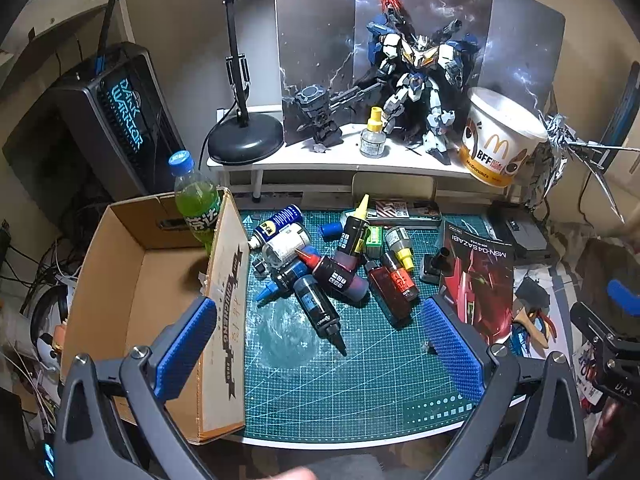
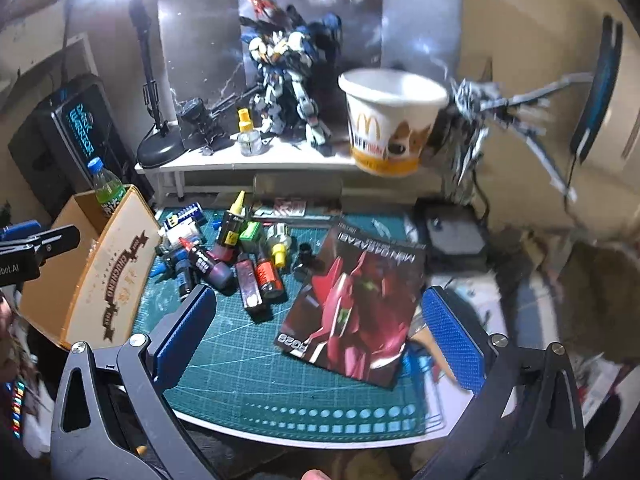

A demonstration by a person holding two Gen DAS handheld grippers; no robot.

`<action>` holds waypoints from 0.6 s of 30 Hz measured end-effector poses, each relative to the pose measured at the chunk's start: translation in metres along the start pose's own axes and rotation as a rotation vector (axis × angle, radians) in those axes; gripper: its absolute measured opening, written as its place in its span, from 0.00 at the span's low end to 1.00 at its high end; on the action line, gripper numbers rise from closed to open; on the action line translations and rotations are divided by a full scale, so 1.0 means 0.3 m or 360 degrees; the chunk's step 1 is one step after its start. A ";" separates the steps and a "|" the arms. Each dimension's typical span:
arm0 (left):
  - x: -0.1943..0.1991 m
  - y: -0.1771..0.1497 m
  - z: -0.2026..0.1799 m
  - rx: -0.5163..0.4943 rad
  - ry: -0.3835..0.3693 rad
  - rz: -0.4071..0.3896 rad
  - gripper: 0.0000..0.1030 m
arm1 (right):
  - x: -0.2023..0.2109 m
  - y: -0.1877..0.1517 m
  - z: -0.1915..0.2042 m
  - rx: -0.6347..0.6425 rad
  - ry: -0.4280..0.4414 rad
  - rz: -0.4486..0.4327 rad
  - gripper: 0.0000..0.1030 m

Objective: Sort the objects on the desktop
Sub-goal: 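Reach the right gripper to the red Sazabi manual and grasp its edge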

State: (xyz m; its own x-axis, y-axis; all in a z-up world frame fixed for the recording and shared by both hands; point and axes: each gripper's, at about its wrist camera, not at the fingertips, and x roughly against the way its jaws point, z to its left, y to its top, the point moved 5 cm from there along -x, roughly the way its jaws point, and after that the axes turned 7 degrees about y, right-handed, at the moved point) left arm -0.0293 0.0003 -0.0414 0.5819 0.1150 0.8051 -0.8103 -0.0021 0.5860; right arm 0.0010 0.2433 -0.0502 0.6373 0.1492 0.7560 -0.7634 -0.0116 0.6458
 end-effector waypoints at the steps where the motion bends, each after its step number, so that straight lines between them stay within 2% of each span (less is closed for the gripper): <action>1: -0.008 -0.005 0.001 -0.0009 0.0017 -0.0002 1.00 | -0.005 -0.013 -0.016 -0.0029 0.0014 0.0009 1.00; 9: -0.069 -0.059 -0.002 -0.0109 0.0166 -0.0025 1.00 | -0.047 -0.113 -0.146 -0.0260 0.0122 0.0078 1.00; 12: -0.088 -0.105 -0.015 -0.0191 0.0077 0.0012 1.00 | -0.068 -0.164 -0.199 -0.0347 0.0155 0.0115 1.00; 16: -0.102 -0.175 -0.067 -0.0285 -0.0037 0.0039 1.00 | -0.123 -0.358 -0.267 -0.0461 0.0130 0.0261 1.00; 18: -0.108 -0.193 -0.095 -0.0322 -0.0071 0.0044 1.00 | -0.164 -0.390 -0.364 -0.0511 0.0197 0.0338 1.00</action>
State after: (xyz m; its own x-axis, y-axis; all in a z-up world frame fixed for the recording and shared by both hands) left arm -0.0031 0.0251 -0.1040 0.5583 0.0736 0.8264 -0.8206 0.1955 0.5370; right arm 0.0474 0.3453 -0.1747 0.4595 0.2951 0.8377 -0.8832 0.2516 0.3958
